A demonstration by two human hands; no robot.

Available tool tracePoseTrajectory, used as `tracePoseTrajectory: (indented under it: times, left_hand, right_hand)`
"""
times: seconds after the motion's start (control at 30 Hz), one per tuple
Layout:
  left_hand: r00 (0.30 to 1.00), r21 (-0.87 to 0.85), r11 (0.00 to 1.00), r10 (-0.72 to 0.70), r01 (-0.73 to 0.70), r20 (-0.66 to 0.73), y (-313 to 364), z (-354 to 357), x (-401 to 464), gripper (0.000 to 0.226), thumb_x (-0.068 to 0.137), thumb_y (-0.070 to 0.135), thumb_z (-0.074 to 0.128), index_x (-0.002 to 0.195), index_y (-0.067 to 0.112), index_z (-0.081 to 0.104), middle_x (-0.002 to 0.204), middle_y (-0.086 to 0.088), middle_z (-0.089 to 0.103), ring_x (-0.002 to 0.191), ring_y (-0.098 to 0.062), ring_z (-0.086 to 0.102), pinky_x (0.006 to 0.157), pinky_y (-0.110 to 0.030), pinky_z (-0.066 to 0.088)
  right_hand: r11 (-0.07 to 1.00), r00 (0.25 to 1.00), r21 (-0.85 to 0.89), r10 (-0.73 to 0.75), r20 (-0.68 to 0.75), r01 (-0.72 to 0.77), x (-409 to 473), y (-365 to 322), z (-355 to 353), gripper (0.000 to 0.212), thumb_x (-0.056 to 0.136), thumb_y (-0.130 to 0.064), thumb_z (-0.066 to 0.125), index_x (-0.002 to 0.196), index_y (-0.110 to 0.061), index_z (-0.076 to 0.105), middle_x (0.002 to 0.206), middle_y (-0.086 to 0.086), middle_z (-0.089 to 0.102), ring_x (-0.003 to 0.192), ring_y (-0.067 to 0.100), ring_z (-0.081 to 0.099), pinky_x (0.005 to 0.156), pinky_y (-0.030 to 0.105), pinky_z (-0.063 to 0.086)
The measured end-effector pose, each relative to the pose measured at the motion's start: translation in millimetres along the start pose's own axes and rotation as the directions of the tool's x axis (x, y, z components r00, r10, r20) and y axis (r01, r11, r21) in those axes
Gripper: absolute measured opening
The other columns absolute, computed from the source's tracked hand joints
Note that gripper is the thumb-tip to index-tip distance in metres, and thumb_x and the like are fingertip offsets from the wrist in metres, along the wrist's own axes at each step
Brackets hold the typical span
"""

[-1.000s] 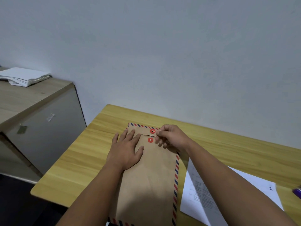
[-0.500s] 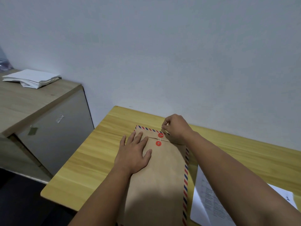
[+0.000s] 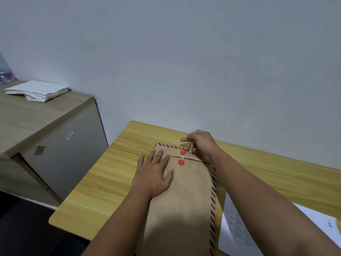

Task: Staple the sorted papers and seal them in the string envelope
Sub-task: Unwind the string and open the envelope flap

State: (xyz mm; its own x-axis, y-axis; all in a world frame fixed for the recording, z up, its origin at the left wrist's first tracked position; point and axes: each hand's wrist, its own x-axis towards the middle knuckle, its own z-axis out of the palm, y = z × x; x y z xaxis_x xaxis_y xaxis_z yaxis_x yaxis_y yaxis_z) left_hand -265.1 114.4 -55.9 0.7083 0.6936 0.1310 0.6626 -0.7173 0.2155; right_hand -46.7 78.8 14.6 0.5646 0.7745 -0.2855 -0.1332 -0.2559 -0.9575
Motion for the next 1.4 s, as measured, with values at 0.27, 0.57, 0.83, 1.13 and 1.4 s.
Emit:
tracePoseTrajectory:
  times: [0.27,0.57,0.83,1.13,1.4]
  left_hand:
    - [1.000,-0.002,1.000,-0.002,0.002,-0.002,0,0,0,0.069,0.097,0.064,0.028,0.158,0.034,0.032,0.171,0.005,0.018,0.159,-0.018,0.005,0.126,-0.051,0.002]
    - [1.000,0.008,1.000,-0.005,0.004,0.004,-1,0,1,0.070,0.097,0.065,0.026,0.159,0.035,0.030,0.171,0.006,0.018,0.159,-0.018,0.005,0.126,-0.052,0.003]
    - [1.000,0.003,1.000,-0.002,0.002,0.009,-1,0,1,0.069,0.097,0.065,0.027,0.159,0.035,0.030,0.171,0.006,0.017,0.159,-0.017,0.004,0.126,-0.052,0.001]
    - [1.000,-0.011,1.000,0.005,-0.005,-0.010,0,1,0,0.068,0.097,0.064,0.028,0.158,0.034,0.033,0.170,0.006,0.019,0.158,-0.018,0.006,0.126,-0.051,0.003]
    - [1.000,0.004,1.000,-0.002,0.002,0.013,-1,0,1,0.068,0.098,0.065,0.027,0.159,0.035,0.029,0.171,0.007,0.015,0.159,-0.017,0.002,0.126,-0.051,0.001]
  right_hand:
    - [0.676,0.961,-0.689,-0.122,0.248,0.263,-12,17,-20,0.009,0.088,-0.017,0.072,0.079,-0.017,0.074,0.096,-0.002,0.077,0.089,0.011,0.069,0.075,0.029,0.052]
    - [0.388,0.945,-0.863,-0.079,0.317,0.322,-19,15,-15,0.015,0.090,-0.022,0.070,0.087,-0.013,0.081,0.093,0.003,0.077,0.093,0.021,0.069,0.081,0.038,0.058]
    - [0.211,0.933,-0.918,-0.211,0.293,0.336,-21,18,-5,0.016,0.098,-0.025,0.061,0.093,-0.015,0.072,0.096,-0.001,0.069,0.091,0.023,0.064,0.071,0.035,0.050]
    - [0.475,0.925,-0.806,-0.049,0.376,0.353,-34,20,15,0.016,0.084,-0.018,0.069,0.069,-0.013,0.064,0.075,0.002,0.067,0.070,0.022,0.058,0.067,0.034,0.049]
    - [0.355,0.993,-0.929,-0.088,0.080,0.106,-33,18,-29,0.020,0.076,-0.033,0.072,0.072,-0.019,0.059,0.075,-0.002,0.064,0.074,0.020,0.061,0.058,0.030,0.043]
